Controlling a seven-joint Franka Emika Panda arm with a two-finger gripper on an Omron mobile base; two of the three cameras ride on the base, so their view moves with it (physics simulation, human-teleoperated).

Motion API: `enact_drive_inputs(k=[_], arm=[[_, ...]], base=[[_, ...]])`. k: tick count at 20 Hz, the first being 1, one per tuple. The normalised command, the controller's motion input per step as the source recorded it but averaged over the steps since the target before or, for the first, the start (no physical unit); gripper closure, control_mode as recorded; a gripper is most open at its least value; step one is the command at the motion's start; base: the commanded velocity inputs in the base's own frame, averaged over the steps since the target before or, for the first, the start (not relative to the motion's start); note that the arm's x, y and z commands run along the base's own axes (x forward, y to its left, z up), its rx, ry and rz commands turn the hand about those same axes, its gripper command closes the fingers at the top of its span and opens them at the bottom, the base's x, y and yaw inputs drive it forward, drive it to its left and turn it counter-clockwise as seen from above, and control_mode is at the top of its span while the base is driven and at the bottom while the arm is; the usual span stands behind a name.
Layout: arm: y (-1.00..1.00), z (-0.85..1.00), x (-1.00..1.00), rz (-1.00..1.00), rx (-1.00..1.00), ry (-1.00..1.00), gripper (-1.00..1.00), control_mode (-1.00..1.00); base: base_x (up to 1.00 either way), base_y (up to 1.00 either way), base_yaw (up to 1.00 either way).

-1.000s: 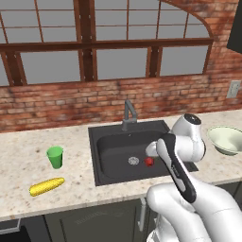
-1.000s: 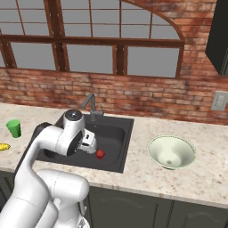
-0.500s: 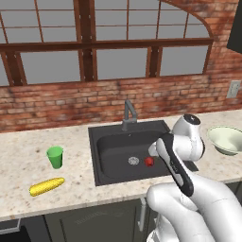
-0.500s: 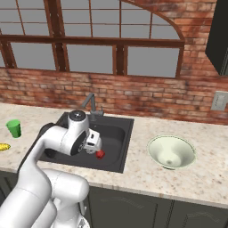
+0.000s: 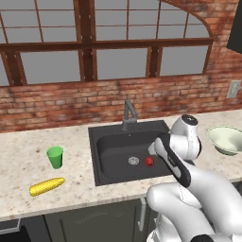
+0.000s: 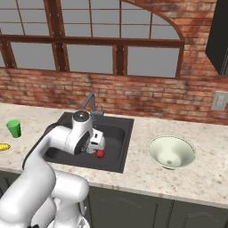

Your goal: Remove the bell pepper and corn from the sink. Then move the bowl and cup from the counter to the sink for washing.

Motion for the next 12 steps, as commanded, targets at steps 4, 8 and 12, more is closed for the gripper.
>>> enact_drive_inputs(k=[4, 8, 12], arm=[[-0.02, -0.17, 0.31, 0.0, -0.03, 0.0, -1.0, -1.0], [0.0, -0.19, 0.33, 0.0, -0.04, 0.0, -1.0, -1.0], [0.0, -0.19, 0.32, 0.0, -0.03, 0.0, -1.0, -1.0]], base=[[0.0, 0.0, 0.0], [0.0, 0.0, 0.0], [0.0, 0.0, 0.0]])
